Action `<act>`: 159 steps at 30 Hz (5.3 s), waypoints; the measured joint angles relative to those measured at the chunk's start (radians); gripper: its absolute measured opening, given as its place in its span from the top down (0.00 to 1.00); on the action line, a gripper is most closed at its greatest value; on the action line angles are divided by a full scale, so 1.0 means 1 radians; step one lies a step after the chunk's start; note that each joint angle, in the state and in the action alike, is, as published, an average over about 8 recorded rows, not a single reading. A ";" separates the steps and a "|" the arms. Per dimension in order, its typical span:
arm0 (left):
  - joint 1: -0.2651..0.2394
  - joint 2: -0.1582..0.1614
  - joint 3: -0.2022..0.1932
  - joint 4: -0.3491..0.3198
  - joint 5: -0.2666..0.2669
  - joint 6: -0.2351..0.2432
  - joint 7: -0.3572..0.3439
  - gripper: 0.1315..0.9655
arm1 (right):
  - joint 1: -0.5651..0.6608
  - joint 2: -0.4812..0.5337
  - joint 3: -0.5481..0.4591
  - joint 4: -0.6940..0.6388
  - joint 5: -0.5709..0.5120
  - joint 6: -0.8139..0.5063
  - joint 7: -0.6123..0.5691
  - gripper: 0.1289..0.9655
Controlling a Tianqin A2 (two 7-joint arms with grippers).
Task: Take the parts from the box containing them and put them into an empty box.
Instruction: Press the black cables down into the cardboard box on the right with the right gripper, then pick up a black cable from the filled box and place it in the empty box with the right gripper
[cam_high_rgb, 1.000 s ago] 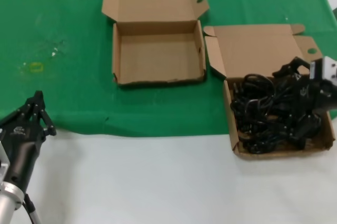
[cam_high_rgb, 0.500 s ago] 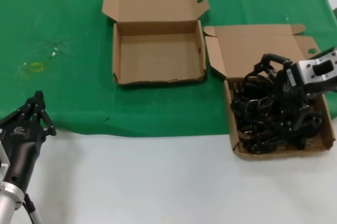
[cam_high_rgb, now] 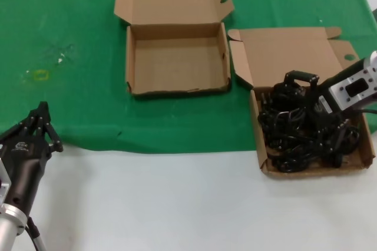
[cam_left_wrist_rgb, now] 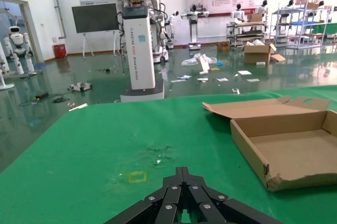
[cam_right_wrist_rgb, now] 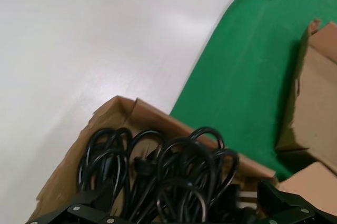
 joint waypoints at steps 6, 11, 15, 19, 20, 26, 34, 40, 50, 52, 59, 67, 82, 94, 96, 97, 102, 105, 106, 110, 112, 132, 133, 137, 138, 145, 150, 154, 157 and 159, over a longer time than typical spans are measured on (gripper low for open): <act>0.000 0.000 0.000 0.000 0.000 0.000 0.000 0.99 | 0.019 -0.020 0.004 -0.069 -0.022 0.007 -0.053 0.00; 0.000 0.000 0.000 0.000 0.000 0.000 0.000 0.99 | 0.032 -0.033 0.011 -0.103 -0.035 0.017 -0.081 0.04; 0.000 0.000 0.000 0.000 0.000 0.000 0.000 0.99 | 0.035 -0.037 0.017 -0.111 -0.040 0.017 -0.087 0.06; 0.000 0.000 0.000 0.000 0.000 0.000 0.000 0.99 | 0.038 -0.040 0.022 -0.115 -0.045 0.014 -0.090 0.14; 0.000 0.000 0.000 0.000 0.000 0.000 0.000 0.99 | 0.039 -0.041 0.023 -0.116 -0.046 0.014 -0.091 0.15; 0.000 0.000 0.000 0.000 0.000 0.000 0.000 0.99 | 0.044 -0.046 0.027 -0.126 -0.055 0.013 -0.096 0.21; 0.000 0.000 0.000 0.000 0.000 0.000 0.000 0.99 | 0.043 -0.045 0.033 -0.124 -0.062 0.012 -0.086 0.41; 0.000 0.000 0.000 0.000 0.000 0.000 0.000 0.99 | 0.035 -0.035 0.036 -0.102 -0.066 0.008 -0.073 0.57; 0.000 0.000 0.000 0.000 0.000 0.000 0.000 0.99 | 0.025 -0.012 0.047 -0.036 -0.066 -0.006 -0.021 0.73; 0.000 0.000 0.000 0.000 0.000 0.000 0.000 0.99 | 0.025 -0.006 0.049 -0.016 -0.066 -0.010 -0.004 0.77; 0.000 0.000 0.000 0.000 0.000 0.000 0.000 0.99 | 0.031 0.023 0.059 0.074 -0.067 -0.036 0.084 0.87; 0.000 0.000 0.000 0.000 0.000 0.000 0.000 0.99 | 0.050 0.046 0.069 0.180 -0.068 -0.074 0.197 0.93; 0.000 0.000 0.000 0.000 0.000 0.000 0.000 0.99 | 0.131 -0.050 0.060 0.145 -0.085 -0.047 0.265 0.94; 0.000 0.000 0.000 0.000 0.000 0.000 0.000 0.99 | 0.240 -0.276 0.045 -0.188 -0.090 0.077 0.116 0.94; 0.000 0.000 0.000 0.000 0.000 0.000 0.000 0.99 | 0.268 -0.322 0.048 -0.272 -0.088 0.104 0.075 0.94; 0.000 0.000 0.000 0.000 0.000 0.000 0.000 0.99 | 0.282 -0.345 0.050 -0.315 -0.086 0.118 0.055 0.94; 0.000 0.000 0.000 0.000 0.000 0.000 0.000 0.99 | 0.344 -0.447 0.061 -0.499 -0.073 0.188 -0.031 0.94; 0.000 0.000 0.000 0.000 0.000 0.000 0.000 0.99 | 0.365 -0.491 0.044 -0.563 -0.048 0.232 -0.058 0.94; 0.000 0.000 0.000 0.000 0.000 0.000 0.000 0.99 | 0.369 -0.503 0.029 -0.574 -0.033 0.246 -0.061 0.94; 0.000 0.000 0.000 0.000 0.000 0.000 0.000 0.99 | 0.371 -0.530 -0.074 -0.577 0.064 0.302 -0.052 0.94; 0.000 0.000 0.000 0.000 0.000 0.000 0.000 0.99 | 0.368 -0.536 -0.142 -0.565 0.126 0.328 -0.041 0.94; 0.000 0.000 0.000 0.000 0.000 0.000 0.000 0.99 | 0.299 -0.546 -0.459 -0.470 0.394 0.516 0.021 0.95; 0.000 0.000 0.000 0.000 0.000 0.000 0.000 0.99 | 0.295 -0.546 -0.459 -0.469 0.395 0.521 0.019 0.95; 0.000 0.000 0.000 0.000 0.000 0.000 0.000 0.99 | 0.282 -0.546 -0.461 -0.463 0.397 0.542 0.012 0.95; 0.000 0.000 0.000 0.000 0.000 0.000 0.000 0.99 | 0.280 -0.546 -0.461 -0.461 0.397 0.548 0.010 0.95; 0.000 0.000 0.000 0.000 0.000 0.000 0.000 0.99 | 0.263 -0.546 -0.461 -0.446 0.405 0.588 0.015 0.95; 0.000 0.000 0.000 0.000 0.000 0.000 0.000 0.99 | 0.251 -0.546 -0.461 -0.430 0.394 0.604 0.036 0.95; 0.000 0.000 0.000 0.000 0.000 0.000 0.000 0.99 | 0.243 -0.546 -0.461 -0.423 0.383 0.613 0.050 0.95; 0.000 0.000 0.000 0.000 0.000 0.000 0.000 0.99 | 0.240 -0.546 -0.461 -0.422 0.376 0.619 0.058 0.95; 0.000 0.000 0.000 0.000 0.000 0.000 0.000 0.99 | 0.238 -0.546 -0.461 -0.423 0.371 0.623 0.062 0.95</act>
